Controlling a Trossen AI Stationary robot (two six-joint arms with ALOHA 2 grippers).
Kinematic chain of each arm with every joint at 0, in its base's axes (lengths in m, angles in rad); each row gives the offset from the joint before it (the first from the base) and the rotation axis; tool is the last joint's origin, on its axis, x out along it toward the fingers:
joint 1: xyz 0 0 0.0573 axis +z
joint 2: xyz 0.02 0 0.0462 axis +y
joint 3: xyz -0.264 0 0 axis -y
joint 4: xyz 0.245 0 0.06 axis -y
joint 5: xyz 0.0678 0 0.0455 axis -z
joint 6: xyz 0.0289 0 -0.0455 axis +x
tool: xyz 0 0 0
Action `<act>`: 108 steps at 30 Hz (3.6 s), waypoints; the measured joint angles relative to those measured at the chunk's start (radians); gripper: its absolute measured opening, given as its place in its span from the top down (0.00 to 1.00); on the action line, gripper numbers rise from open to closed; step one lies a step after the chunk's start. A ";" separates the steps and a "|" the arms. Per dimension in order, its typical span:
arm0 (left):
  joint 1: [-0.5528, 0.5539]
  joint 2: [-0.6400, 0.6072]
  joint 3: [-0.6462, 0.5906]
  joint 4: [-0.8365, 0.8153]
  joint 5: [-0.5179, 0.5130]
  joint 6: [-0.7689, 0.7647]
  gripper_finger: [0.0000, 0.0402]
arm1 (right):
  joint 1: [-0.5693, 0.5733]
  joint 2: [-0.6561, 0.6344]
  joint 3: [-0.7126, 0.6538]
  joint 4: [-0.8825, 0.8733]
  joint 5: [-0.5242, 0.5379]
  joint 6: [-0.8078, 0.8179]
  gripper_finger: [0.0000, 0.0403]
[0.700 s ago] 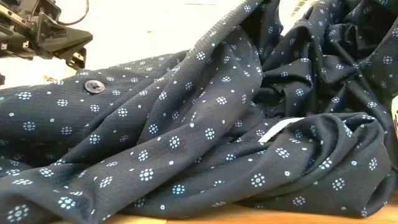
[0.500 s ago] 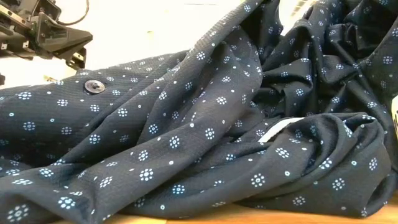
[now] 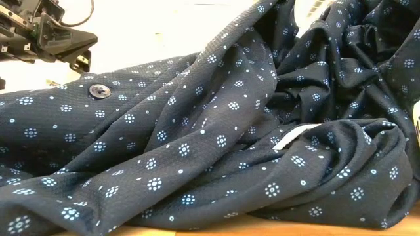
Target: Pick & Place Cloths
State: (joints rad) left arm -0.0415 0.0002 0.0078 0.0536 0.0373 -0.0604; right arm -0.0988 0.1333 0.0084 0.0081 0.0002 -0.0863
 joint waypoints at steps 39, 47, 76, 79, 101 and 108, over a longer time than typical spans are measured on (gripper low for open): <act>0.000 0.000 0.000 0.004 0.000 0.000 1.00 | 0.000 0.000 0.000 0.000 0.000 0.000 0.96; 0.000 0.000 0.000 0.011 0.000 0.000 1.00 | 0.000 0.000 0.000 0.000 0.000 0.000 0.96; 0.000 0.000 0.000 0.022 0.000 0.000 1.00 | -0.010 0.000 0.000 0.000 0.000 0.000 0.96; -0.001 0.000 0.000 0.031 -0.037 -0.002 1.00 | -0.008 0.000 0.000 0.001 0.000 0.011 0.96; 0.000 0.000 0.000 0.588 -0.084 -0.084 1.00 | 0.013 0.010 0.000 0.011 -0.005 0.342 0.96; 0.000 0.002 0.000 0.692 -0.092 -0.139 1.00 | 0.010 0.009 0.000 0.027 0.001 0.330 0.96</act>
State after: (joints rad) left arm -0.0414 0.0017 0.0074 0.7457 -0.0547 -0.1991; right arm -0.0887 0.1421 0.0082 0.0353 0.0009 0.2441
